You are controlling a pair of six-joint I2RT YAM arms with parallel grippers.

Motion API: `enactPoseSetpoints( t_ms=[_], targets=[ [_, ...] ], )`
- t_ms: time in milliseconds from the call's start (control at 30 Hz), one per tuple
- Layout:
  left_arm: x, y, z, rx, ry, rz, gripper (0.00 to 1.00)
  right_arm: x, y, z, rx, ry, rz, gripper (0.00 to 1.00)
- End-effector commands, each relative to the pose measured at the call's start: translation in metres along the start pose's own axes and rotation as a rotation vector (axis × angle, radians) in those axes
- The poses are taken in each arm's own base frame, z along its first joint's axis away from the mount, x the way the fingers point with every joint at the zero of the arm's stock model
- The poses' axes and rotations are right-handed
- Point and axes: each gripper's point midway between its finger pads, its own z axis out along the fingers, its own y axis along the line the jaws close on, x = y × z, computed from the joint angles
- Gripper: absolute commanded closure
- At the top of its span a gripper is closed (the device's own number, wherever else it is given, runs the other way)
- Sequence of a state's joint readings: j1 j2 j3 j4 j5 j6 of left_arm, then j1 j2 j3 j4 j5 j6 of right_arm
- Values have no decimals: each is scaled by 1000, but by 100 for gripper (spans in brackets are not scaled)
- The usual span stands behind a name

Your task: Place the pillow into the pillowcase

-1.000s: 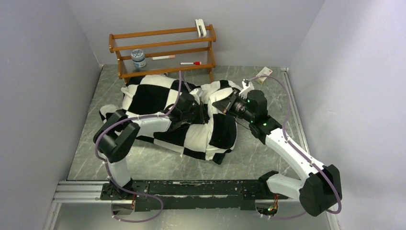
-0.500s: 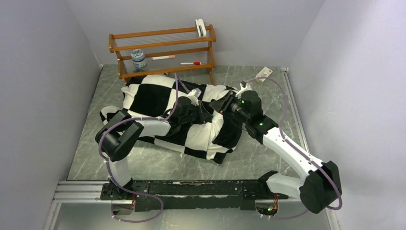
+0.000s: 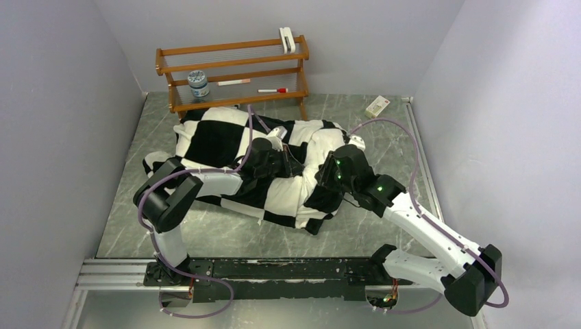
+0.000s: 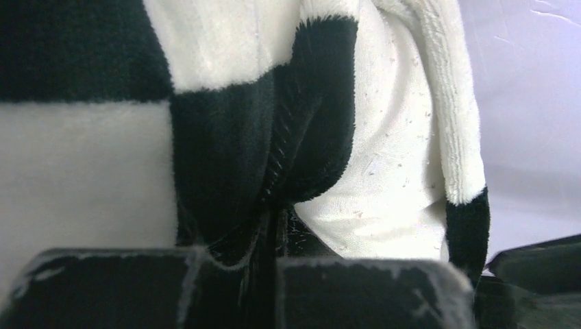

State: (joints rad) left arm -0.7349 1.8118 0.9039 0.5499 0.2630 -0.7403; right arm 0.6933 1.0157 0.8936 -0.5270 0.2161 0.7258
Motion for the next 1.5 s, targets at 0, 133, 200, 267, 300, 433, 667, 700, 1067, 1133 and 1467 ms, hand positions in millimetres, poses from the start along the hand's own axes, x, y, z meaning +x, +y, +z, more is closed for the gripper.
enactPoseSetpoints(
  t_ms=[0, 133, 200, 267, 300, 433, 667, 700, 1067, 1133, 1467],
  targets=[
    [57, 45, -11, -137, 177, -46, 95, 16, -24, 9, 106, 16, 21, 64],
    [58, 43, -18, -130, 160, -55, 95, 20, -35, 21, 181, 14, 7, 63],
    [57, 39, -20, -117, 161, -58, 95, 18, -38, 26, 194, -11, -1, 63],
    [53, 34, -22, -108, 155, -57, 95, 18, -41, 30, 198, -37, 4, 65],
    [51, 31, -22, -98, 150, -57, 95, 18, -43, 33, 206, -44, 1, 66],
    [45, 23, -24, -72, 128, -58, 95, 17, -42, 38, 234, -29, -26, 99],
    [73, 68, -18, -172, 126, -62, 95, -21, 29, 8, -48, -113, 36, 100],
    [79, 73, -17, -181, 137, -70, 95, -25, 38, 4, -94, -126, 55, 100],
    [101, 90, -15, -209, 169, -112, 95, -6, 98, 13, -445, -68, 146, 100],
    [100, 88, -16, -212, 169, -111, 95, 4, 101, 24, -469, -46, 131, 100],
    [113, 94, -14, -219, 162, -146, 95, -38, 183, 36, -699, -87, 43, 100]
  ],
)
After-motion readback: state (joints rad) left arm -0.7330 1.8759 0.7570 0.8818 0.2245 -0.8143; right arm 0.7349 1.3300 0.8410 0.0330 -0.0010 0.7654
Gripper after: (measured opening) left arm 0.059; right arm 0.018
